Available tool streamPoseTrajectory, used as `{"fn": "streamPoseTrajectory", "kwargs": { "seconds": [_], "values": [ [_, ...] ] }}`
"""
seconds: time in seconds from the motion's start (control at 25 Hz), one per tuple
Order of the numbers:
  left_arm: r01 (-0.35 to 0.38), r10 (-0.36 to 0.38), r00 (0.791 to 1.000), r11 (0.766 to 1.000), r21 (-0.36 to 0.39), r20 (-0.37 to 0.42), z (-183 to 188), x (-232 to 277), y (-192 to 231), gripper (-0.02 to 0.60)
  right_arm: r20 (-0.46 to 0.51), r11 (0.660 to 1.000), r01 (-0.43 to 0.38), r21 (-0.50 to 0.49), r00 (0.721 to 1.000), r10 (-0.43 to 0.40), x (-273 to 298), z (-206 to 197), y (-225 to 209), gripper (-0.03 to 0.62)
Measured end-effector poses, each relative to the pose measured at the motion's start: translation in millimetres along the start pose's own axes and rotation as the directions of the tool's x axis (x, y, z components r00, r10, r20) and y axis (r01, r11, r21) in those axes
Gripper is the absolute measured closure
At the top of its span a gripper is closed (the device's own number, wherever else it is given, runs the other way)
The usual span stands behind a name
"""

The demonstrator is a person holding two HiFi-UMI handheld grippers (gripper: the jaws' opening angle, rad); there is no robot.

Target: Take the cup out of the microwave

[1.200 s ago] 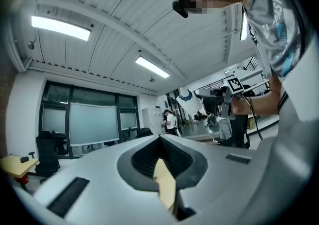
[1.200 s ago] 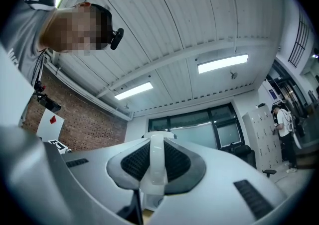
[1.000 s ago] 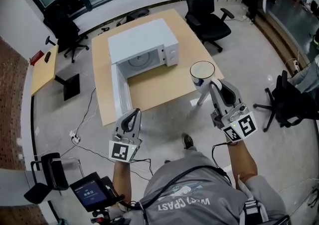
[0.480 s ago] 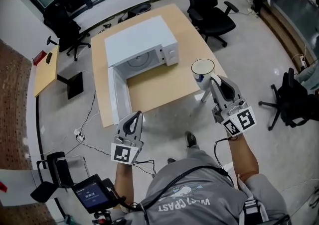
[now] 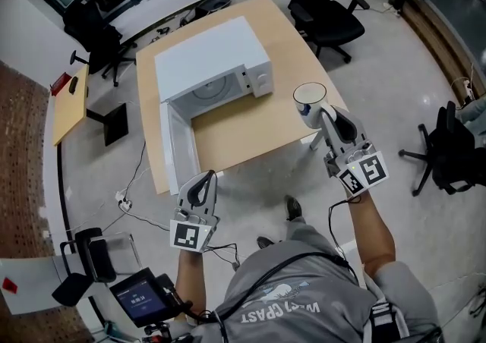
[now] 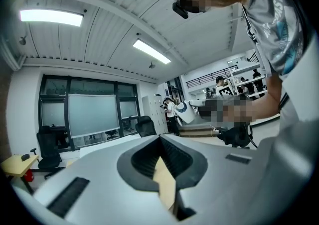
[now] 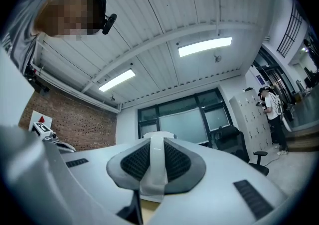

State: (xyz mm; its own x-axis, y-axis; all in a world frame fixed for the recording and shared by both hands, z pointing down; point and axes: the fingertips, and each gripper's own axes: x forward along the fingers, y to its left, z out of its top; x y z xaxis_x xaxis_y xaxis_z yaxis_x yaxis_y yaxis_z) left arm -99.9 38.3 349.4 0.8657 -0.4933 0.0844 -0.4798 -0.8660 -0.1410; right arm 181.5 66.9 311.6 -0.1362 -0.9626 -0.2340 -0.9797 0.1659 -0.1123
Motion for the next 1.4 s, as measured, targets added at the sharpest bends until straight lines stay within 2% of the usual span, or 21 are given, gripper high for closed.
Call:
{"fn": "streamPoseTrajectory", "kwargs": {
  "seconds": [0.16, 0.72, 1.04, 1.4],
  "values": [
    [-0.01, 0.01, 1.0, 1.0, -0.027, 0.014, -3.8, 12.2, 3.5, 0.555, -0.026, 1.0, 0.005, 0.014, 1.0, -0.005, 12.2, -17.6, -20.2, 0.528],
    [-0.054, 0.051, 0.997, 0.997, -0.048, -0.06, -28.8, 50.1, 22.7, 0.555, -0.084, 0.999, 0.019, 0.03, 0.996, -0.016, 61.0, -69.9, -83.2, 0.528],
    [-0.063, 0.056, 0.989, 0.997, -0.041, -0.139, -50.1, 74.5, 29.6, 0.555, -0.128, 0.999, 0.027, 0.03, 0.992, -0.023, 81.3, -99.9, -113.1, 0.528],
    [-0.079, 0.067, 0.989, 0.993, -0.089, -0.128, -61.7, 98.8, 28.3, 0.555, -0.169, 0.998, 0.038, 0.048, 0.985, -0.03, 107.0, -138.6, -151.8, 0.528]
  ]
}}
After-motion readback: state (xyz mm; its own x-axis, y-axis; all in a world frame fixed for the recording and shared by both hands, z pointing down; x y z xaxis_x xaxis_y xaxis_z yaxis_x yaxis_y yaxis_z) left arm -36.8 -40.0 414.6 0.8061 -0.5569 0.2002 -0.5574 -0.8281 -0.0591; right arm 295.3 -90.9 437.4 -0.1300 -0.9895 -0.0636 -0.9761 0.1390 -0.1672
